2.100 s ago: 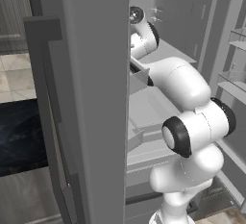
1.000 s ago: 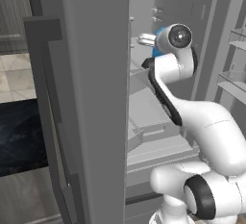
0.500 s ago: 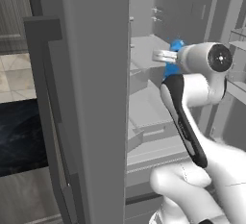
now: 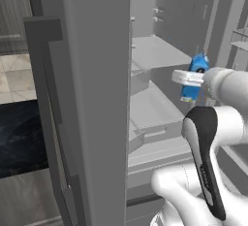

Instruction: Take a sugar cube from the saucer and place it inside the coffee. Then, grab milk from the fridge and place it next to the coffee on the counter to sweeten the coffee.

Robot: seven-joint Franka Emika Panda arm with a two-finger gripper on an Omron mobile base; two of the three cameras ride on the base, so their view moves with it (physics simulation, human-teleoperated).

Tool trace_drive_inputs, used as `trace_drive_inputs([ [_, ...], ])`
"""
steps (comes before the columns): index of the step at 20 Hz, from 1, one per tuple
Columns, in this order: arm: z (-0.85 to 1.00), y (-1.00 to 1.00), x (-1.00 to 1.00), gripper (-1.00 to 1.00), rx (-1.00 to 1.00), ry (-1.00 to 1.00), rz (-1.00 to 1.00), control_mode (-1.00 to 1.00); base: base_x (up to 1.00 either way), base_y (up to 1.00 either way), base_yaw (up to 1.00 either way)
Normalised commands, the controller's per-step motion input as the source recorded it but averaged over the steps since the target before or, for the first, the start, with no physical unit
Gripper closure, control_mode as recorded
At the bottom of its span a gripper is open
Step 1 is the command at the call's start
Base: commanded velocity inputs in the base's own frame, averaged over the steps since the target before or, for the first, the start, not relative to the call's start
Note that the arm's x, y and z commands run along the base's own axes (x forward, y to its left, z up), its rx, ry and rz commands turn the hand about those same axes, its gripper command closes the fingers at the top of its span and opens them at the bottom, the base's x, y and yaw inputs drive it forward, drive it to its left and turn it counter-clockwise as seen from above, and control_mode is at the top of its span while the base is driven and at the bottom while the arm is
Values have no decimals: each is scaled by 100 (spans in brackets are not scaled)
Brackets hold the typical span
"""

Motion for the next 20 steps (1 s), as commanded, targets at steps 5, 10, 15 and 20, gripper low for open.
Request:
trace_drive_inputs([
  [5,0,0,0,100,0,0,0,100,-100,-36,10],
  [10,0,0,0,100,0,0,0,100,-100,-12,46],
  [15,0,0,0,100,0,0,0,100,-97,0,78],
  [20,0,0,0,100,0,0,0,100,-83,33,82],
])
